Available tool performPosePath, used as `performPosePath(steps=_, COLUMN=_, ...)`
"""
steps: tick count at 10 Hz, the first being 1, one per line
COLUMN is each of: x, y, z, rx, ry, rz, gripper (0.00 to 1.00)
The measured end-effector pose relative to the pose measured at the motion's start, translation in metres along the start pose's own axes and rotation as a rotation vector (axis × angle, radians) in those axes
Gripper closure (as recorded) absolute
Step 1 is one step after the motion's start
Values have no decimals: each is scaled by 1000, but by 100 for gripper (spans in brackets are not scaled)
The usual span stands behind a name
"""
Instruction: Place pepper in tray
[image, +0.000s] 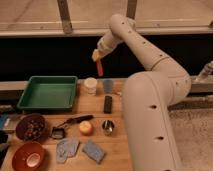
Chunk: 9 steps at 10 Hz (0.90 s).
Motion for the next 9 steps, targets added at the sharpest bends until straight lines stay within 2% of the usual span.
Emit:
performPosePath(steps=3, x=-34, y=48, z=25, rx=-97, ry=-24, rz=-68, gripper=100)
performPosePath(steps=9, x=-31, y=44, z=23, rx=-93, ry=-25, rz=-63, gripper=100)
